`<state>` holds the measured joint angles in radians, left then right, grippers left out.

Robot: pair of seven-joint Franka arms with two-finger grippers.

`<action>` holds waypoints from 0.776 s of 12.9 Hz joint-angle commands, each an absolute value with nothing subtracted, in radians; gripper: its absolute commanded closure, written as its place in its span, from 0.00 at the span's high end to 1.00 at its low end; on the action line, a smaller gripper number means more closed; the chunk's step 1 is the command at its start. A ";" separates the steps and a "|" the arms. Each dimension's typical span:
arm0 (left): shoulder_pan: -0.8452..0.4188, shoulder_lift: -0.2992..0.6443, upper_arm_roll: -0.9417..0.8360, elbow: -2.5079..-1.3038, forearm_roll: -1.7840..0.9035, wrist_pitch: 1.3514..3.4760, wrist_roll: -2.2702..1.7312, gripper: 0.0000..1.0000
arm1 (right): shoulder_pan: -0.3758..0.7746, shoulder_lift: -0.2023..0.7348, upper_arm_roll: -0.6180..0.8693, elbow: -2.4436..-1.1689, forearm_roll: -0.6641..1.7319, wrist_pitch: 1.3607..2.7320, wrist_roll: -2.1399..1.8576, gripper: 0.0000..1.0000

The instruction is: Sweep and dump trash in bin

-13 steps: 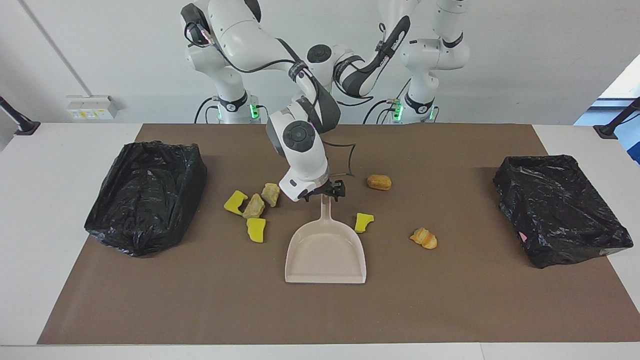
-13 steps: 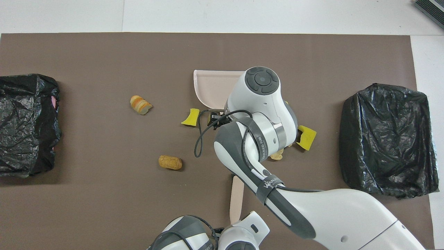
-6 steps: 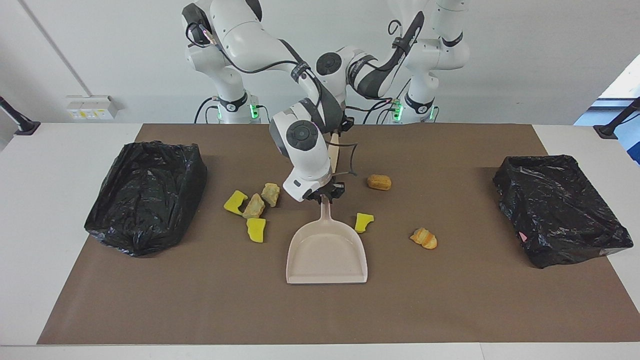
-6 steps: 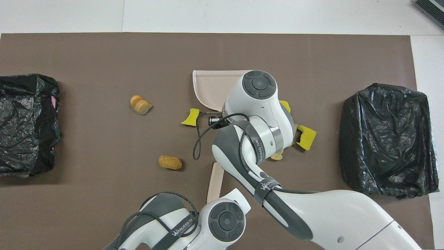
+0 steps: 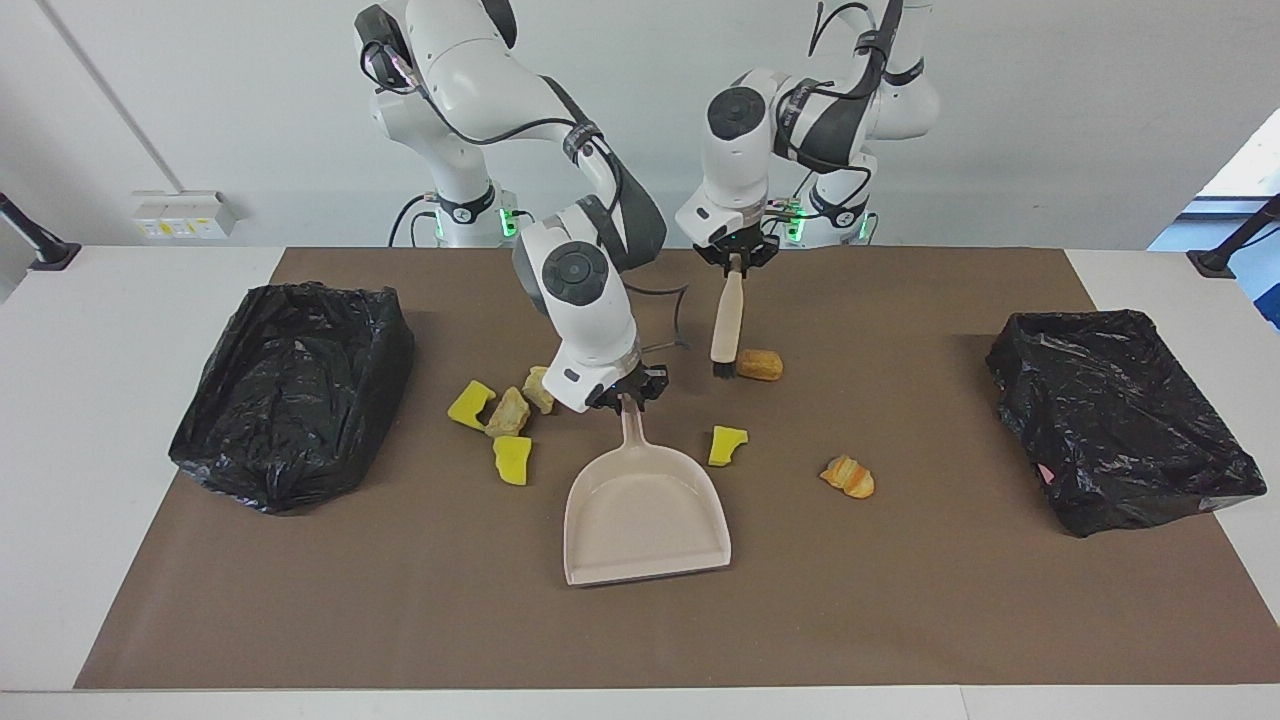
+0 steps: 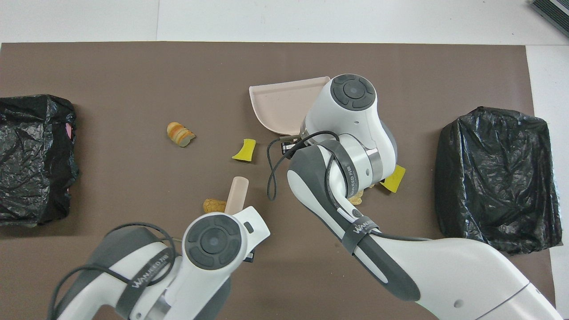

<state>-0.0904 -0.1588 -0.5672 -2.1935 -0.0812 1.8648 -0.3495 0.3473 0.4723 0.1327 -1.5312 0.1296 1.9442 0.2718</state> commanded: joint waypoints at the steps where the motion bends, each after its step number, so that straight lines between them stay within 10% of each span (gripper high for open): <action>1: -0.097 -0.071 -0.448 -2.094 -0.036 1.853 -0.201 0.00 | 0.318 0.402 0.141 -1.543 0.109 1.875 0.091 0.00; 10: -0.086 0.349 -0.128 -1.645 0.094 1.894 0.216 0.00 | 0.266 0.364 0.141 -1.609 -0.058 1.775 -0.740 0.00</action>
